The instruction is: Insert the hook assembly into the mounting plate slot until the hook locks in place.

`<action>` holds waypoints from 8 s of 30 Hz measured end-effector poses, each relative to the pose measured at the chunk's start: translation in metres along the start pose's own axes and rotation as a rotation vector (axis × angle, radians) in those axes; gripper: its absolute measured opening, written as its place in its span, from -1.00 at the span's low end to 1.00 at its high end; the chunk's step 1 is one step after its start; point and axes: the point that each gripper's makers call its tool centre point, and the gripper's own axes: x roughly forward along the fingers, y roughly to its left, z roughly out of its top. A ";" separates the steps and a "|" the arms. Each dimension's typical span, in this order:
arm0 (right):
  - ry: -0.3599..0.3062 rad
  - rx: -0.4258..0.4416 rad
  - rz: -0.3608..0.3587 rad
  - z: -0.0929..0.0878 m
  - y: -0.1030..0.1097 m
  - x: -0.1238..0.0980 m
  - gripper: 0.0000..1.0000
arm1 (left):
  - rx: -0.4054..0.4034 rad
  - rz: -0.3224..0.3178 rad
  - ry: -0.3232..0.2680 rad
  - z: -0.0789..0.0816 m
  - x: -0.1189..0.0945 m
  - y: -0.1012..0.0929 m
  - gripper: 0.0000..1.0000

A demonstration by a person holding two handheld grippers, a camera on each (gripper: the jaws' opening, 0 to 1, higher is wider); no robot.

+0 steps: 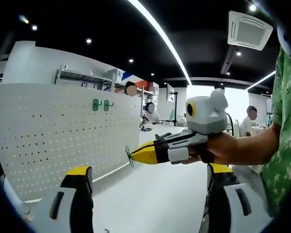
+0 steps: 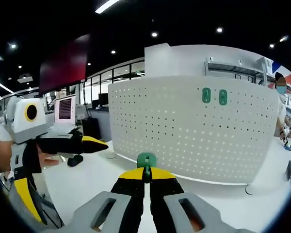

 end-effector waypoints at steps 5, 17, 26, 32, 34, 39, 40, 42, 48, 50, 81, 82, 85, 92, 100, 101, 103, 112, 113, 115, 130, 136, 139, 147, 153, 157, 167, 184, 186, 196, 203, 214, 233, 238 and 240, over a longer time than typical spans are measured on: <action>-0.029 0.007 -0.031 0.009 -0.002 0.002 -0.97 | -0.005 -0.014 0.009 -0.004 -0.004 -0.005 1.00; -0.133 -0.034 -0.142 0.042 -0.007 0.018 -0.97 | -0.002 -0.044 -0.007 0.002 -0.014 -0.005 1.00; -0.185 -0.057 -0.205 0.077 -0.025 0.037 -0.97 | -0.009 -0.059 -0.010 -0.001 -0.021 0.001 1.00; -0.205 -0.061 -0.233 0.095 -0.035 0.049 -0.97 | -0.013 -0.065 -0.009 -0.003 -0.025 0.004 1.00; -0.215 -0.060 -0.247 0.104 -0.041 0.054 -0.97 | -0.017 -0.066 -0.012 -0.004 -0.026 0.005 1.00; -0.234 -0.086 -0.277 0.124 -0.052 0.063 -0.97 | -0.016 -0.077 -0.008 -0.007 -0.027 0.003 0.99; -0.236 -0.090 -0.283 0.127 -0.054 0.064 -0.97 | -0.015 -0.077 -0.008 -0.007 -0.027 0.003 0.99; -0.242 -0.093 -0.293 0.134 -0.060 0.069 -0.97 | -0.017 -0.081 -0.011 -0.008 -0.028 0.003 0.99; -0.251 -0.105 -0.324 0.149 -0.074 0.084 -0.97 | -0.019 -0.092 -0.009 -0.012 -0.030 0.002 0.99; -0.253 -0.100 -0.334 0.151 -0.080 0.088 -0.97 | -0.024 -0.094 -0.011 -0.013 -0.030 0.003 0.99; -0.256 -0.070 -0.381 0.156 -0.116 0.136 -0.97 | -0.061 -0.067 -0.001 -0.021 -0.029 0.027 0.95; -0.255 -0.068 -0.381 0.155 -0.116 0.137 -0.97 | -0.060 -0.068 0.000 -0.021 -0.029 0.027 0.95; -0.251 -0.070 -0.381 0.154 -0.117 0.139 -0.97 | -0.061 -0.068 -0.001 -0.020 -0.027 0.028 0.94; -0.257 -0.051 -0.388 0.154 -0.119 0.141 -0.97 | -0.058 -0.067 0.004 -0.021 -0.027 0.031 0.93; -0.260 -0.041 -0.393 0.152 -0.119 0.142 -0.97 | -0.063 -0.067 0.011 -0.023 -0.027 0.032 0.92; -0.260 -0.043 -0.397 0.152 -0.120 0.141 -0.97 | -0.063 -0.066 0.010 -0.023 -0.027 0.032 0.92; -0.260 -0.035 -0.395 0.152 -0.119 0.142 -0.97 | -0.064 -0.068 0.012 -0.023 -0.027 0.032 0.91; -0.264 -0.035 -0.402 0.153 -0.121 0.143 -0.97 | -0.065 -0.067 0.015 -0.025 -0.029 0.034 0.90; -0.264 -0.035 -0.402 0.153 -0.122 0.143 -0.97 | -0.066 -0.068 0.016 -0.025 -0.029 0.034 0.90; -0.265 -0.032 -0.403 0.153 -0.123 0.144 -0.97 | -0.067 -0.068 0.017 -0.025 -0.029 0.034 0.89; -0.263 -0.033 -0.404 0.153 -0.125 0.146 -0.97 | -0.066 -0.072 0.020 -0.026 -0.028 0.035 0.87; -0.259 -0.032 -0.404 0.150 -0.125 0.148 -0.97 | -0.070 -0.073 0.023 -0.027 -0.028 0.035 0.86; -0.259 -0.032 -0.404 0.149 -0.126 0.148 -0.97 | -0.070 -0.073 0.021 -0.027 -0.028 0.036 0.86; -0.254 -0.025 -0.405 0.146 -0.126 0.149 -0.97 | -0.068 -0.074 0.023 -0.027 -0.028 0.037 0.85; -0.252 -0.026 -0.405 0.145 -0.126 0.150 -0.97 | -0.067 -0.073 0.023 -0.026 -0.028 0.037 0.84; -0.252 -0.027 -0.405 0.144 -0.125 0.149 -0.97 | -0.067 -0.074 0.023 -0.026 -0.028 0.038 0.84; -0.240 -0.031 -0.403 0.141 -0.125 0.149 -0.97 | -0.065 -0.077 0.022 -0.026 -0.027 0.038 0.83; -0.232 -0.035 -0.399 0.138 -0.124 0.153 -0.97 | -0.064 -0.070 0.024 -0.026 -0.028 0.040 0.82; -0.232 -0.035 -0.399 0.138 -0.124 0.154 -0.97 | -0.065 -0.069 0.024 -0.025 -0.028 0.041 0.81; -0.212 -0.091 -0.409 0.138 -0.124 0.154 -0.97 | -0.064 -0.068 0.030 -0.027 -0.029 0.040 0.80; -0.205 -0.109 -0.412 0.138 -0.126 0.155 -0.97 | -0.065 -0.067 0.030 -0.027 -0.030 0.040 0.79; -0.150 -0.137 -0.398 0.140 -0.123 0.155 -0.96 | -0.064 -0.070 0.032 -0.028 -0.028 0.040 0.79; -0.054 -0.192 -0.372 0.138 -0.123 0.158 -0.96 | -0.056 -0.075 0.030 -0.026 -0.027 0.040 0.77; -0.063 -0.204 -0.381 0.138 -0.124 0.158 -0.95 | -0.058 -0.071 0.030 -0.027 -0.029 0.041 0.76; -0.055 -0.206 -0.376 0.137 -0.124 0.158 -0.94 | -0.058 -0.071 0.032 -0.027 -0.029 0.041 0.75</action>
